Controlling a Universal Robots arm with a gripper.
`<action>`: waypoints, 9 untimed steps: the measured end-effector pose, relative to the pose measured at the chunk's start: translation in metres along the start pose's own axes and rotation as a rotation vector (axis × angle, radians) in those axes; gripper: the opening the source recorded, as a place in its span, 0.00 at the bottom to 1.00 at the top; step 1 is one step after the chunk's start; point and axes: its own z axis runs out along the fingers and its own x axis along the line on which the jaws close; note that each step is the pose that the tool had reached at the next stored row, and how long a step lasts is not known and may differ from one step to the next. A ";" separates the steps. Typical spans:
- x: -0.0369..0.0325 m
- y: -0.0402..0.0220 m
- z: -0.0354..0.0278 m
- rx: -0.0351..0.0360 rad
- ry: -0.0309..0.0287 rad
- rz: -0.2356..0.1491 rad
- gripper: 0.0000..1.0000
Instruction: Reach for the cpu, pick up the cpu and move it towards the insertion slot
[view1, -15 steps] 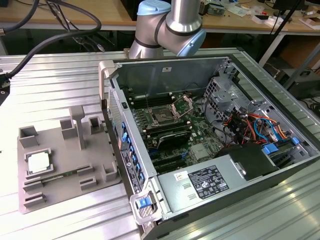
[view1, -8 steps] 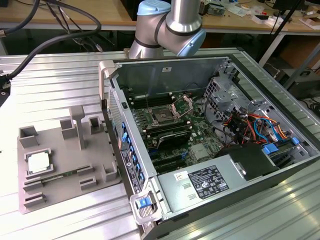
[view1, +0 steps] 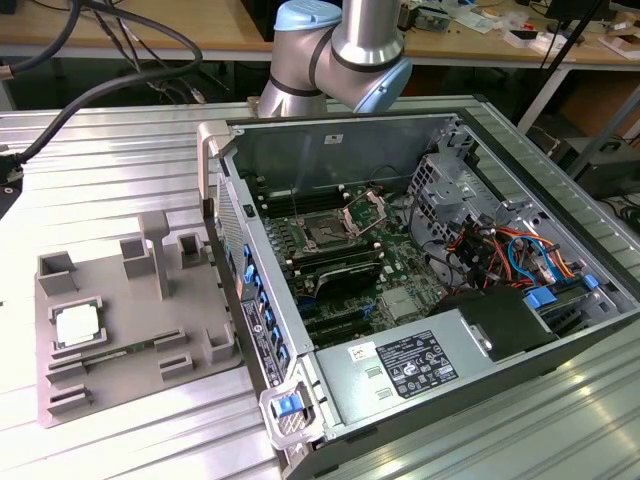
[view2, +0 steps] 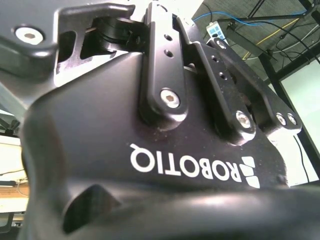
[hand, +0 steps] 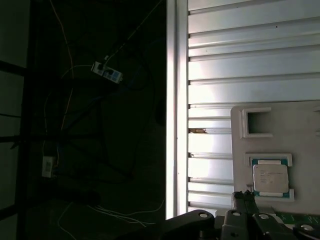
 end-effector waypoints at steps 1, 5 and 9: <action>0.0000 0.0000 0.0002 0.0000 -0.0001 0.000 0.11; 0.0000 -0.0001 0.0014 0.0000 0.0000 0.000 0.11; 0.0000 -0.0001 0.0022 0.0000 -0.0001 0.000 0.11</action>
